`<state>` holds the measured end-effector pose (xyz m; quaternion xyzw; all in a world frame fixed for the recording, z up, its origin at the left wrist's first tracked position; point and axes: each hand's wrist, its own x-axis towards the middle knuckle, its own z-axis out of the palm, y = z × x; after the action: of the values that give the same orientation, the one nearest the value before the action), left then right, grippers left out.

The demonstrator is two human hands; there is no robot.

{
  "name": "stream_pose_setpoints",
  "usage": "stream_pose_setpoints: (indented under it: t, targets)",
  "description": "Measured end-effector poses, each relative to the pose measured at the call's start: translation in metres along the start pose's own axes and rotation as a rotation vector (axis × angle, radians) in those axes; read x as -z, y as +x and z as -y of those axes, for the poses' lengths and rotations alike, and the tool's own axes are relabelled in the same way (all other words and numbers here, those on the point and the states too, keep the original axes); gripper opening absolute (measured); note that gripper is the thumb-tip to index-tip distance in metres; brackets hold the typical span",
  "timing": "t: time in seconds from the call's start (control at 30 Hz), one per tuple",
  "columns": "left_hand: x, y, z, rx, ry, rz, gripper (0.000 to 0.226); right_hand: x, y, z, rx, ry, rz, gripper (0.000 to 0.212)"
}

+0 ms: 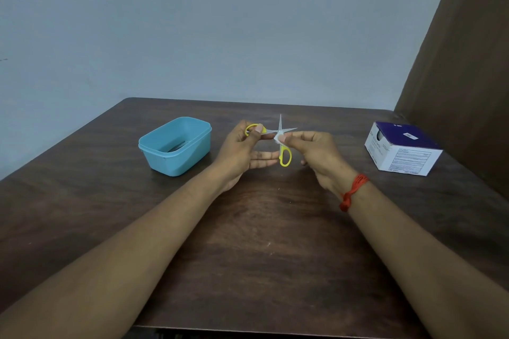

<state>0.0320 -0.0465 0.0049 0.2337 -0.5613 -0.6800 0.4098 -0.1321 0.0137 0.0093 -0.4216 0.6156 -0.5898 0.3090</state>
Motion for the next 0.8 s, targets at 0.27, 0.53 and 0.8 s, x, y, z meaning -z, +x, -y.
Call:
stream_pose_setpoints:
  t: [0.27, 0.53, 0.8]
  targets:
    - [0.0042, -0.0004, 0.0010, 0.020, 0.023, 0.017, 0.015, 0.0006, 0.0000, 0.0000, 0.008, -0.027, 0.039, 0.010]
    - [0.0042, -0.0015, 0.0001, -0.019, 0.018, -0.061, 0.017, 0.0011, -0.0012, 0.0001, -0.004, -0.089, 0.107, 0.009]
    - [0.0005, -0.0006, 0.0017, -0.020, 0.006, -0.024, 0.017, -0.0012, -0.0021, -0.0009, -0.057, 0.022, 0.017, 0.020]
